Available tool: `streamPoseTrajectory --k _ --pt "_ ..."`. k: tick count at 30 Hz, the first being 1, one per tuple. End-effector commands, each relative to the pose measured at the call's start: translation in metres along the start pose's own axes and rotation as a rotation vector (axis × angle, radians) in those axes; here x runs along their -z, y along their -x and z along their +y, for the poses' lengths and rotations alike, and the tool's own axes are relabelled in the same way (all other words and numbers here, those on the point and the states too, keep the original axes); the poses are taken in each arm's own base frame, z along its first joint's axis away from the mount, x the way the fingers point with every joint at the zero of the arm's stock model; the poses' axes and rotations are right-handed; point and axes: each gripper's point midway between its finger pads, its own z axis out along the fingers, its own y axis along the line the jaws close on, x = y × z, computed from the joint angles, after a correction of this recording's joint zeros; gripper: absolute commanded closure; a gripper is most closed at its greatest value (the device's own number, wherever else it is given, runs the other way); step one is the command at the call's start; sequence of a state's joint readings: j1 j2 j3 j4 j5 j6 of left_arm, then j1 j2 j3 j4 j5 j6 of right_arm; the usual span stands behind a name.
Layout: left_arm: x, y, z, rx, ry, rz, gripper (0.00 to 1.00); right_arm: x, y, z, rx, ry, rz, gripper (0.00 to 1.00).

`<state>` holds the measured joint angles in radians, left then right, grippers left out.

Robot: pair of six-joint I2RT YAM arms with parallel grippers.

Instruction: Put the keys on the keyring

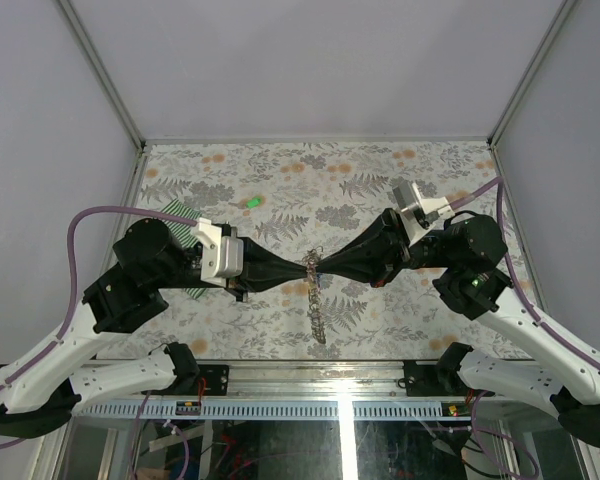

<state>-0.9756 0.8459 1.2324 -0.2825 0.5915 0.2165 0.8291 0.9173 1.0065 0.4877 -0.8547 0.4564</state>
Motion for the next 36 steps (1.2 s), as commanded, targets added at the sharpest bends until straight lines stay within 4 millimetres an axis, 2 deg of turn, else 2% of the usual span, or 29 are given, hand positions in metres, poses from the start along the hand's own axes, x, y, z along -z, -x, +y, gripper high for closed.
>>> streamPoseTrajectory --k 1,7,15,31,33,36 --pt "0.000 0.022 -0.002 -0.040 -0.011 -0.074 0.98 0.001 0.024 0.008 0.070 0.002 -0.070 1.00" --pt "-0.002 0.020 -0.001 -0.038 -0.012 -0.069 1.00 0.003 0.030 0.004 0.076 -0.040 -0.097 1.00" --pt "-0.006 0.016 0.001 -0.025 -0.011 -0.057 1.00 0.009 0.046 -0.014 0.042 -0.177 -0.194 1.00" --pt "-0.020 0.011 0.003 0.001 -0.046 -0.054 1.00 0.016 0.061 -0.020 -0.011 -0.201 -0.384 1.00" --pt "-0.021 0.011 0.004 0.002 -0.046 -0.057 0.98 0.016 0.060 -0.021 -0.013 -0.203 -0.383 1.00" --pt "-0.021 0.011 0.005 0.003 -0.039 -0.059 0.89 0.016 0.057 -0.020 -0.009 -0.199 -0.377 1.00"
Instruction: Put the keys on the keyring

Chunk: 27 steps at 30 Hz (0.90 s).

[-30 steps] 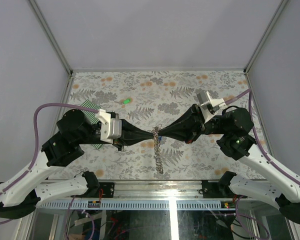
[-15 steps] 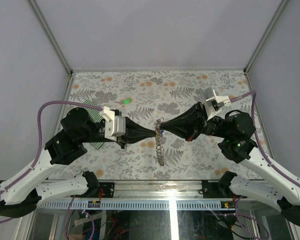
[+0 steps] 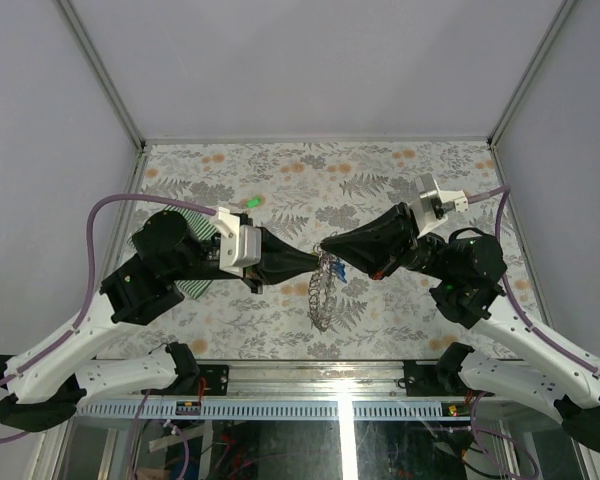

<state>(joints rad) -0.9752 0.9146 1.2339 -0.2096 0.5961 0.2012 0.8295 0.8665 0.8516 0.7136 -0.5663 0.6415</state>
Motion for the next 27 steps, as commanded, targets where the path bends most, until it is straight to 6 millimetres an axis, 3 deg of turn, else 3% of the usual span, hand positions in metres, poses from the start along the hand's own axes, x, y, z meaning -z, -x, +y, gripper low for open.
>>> streamPoseTrajectory --k 1,13,22,27 --pt "-0.001 0.018 -0.006 -0.008 -0.030 -0.056 0.85 -0.001 0.041 0.013 0.087 0.020 -0.160 1.00" --pt "0.018 0.043 0.008 -0.006 0.122 -0.196 0.74 0.013 0.041 0.025 0.264 0.031 -0.110 1.00" --pt "0.009 0.051 0.013 0.072 0.136 -0.299 0.66 0.016 0.043 0.029 0.301 0.038 -0.099 1.00" --pt "-0.001 0.046 0.010 0.107 0.087 -0.302 0.65 0.017 0.043 0.030 0.305 0.040 -0.101 1.00"
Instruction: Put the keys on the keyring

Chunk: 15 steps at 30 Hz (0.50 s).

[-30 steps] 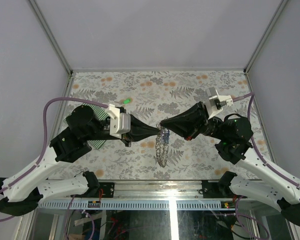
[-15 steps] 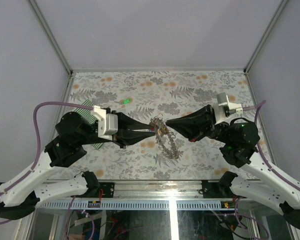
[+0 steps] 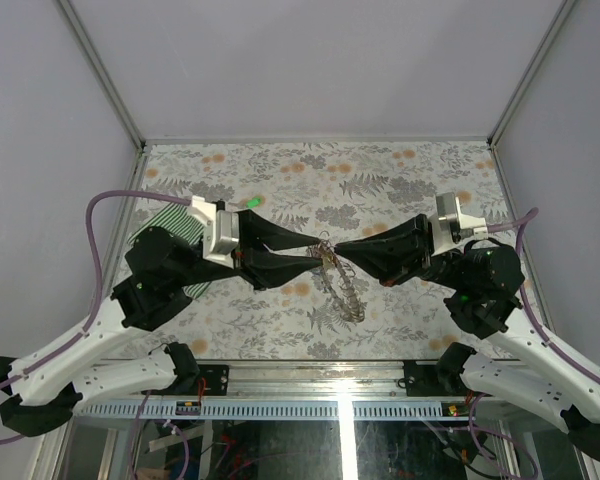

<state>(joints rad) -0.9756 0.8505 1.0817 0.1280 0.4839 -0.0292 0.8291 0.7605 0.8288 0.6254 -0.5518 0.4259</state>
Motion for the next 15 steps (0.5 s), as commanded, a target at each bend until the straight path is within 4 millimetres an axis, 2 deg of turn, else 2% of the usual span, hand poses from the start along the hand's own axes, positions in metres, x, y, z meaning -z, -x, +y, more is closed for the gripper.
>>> streamPoseTrajectory --k 1,15 --pt "-0.009 0.017 -0.005 0.021 -0.038 -0.087 0.65 -0.001 0.040 0.016 0.090 0.045 -0.102 1.00" --pt "-0.016 0.004 -0.003 0.061 -0.040 -0.061 0.69 0.000 0.038 0.018 0.082 0.055 -0.101 1.00"
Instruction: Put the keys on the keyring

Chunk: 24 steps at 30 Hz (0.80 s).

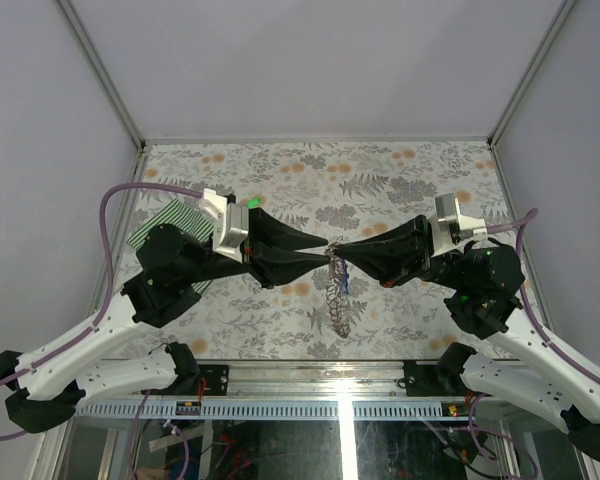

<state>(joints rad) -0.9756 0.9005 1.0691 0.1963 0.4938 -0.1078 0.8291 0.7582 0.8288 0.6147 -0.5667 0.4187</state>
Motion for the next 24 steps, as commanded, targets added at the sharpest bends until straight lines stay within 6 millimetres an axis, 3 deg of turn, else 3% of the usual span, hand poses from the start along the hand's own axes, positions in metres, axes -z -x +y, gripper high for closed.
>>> streamPoseTrajectory --k 1,6,13,16,20,24 --pt "-0.005 0.012 -0.006 -0.011 -0.036 -0.051 0.69 -0.001 0.041 0.015 0.080 0.040 -0.114 1.00" --pt "-0.007 0.005 -0.006 0.001 -0.046 -0.034 0.75 0.000 0.041 0.015 0.079 0.038 -0.116 1.00" --pt "-0.009 0.002 -0.006 0.006 -0.054 -0.021 0.99 0.001 0.040 0.014 0.081 0.033 -0.113 1.00" --pt "-0.009 0.001 -0.006 0.002 -0.056 0.007 1.00 0.002 0.039 0.015 0.094 0.029 -0.104 1.00" --pt "-0.007 -0.016 -0.005 -0.009 -0.065 0.150 1.00 0.004 0.036 0.015 0.162 0.031 -0.020 0.84" --pt "0.001 -0.022 -0.003 -0.042 -0.061 0.287 1.00 0.009 0.016 0.014 0.182 0.034 0.147 0.72"
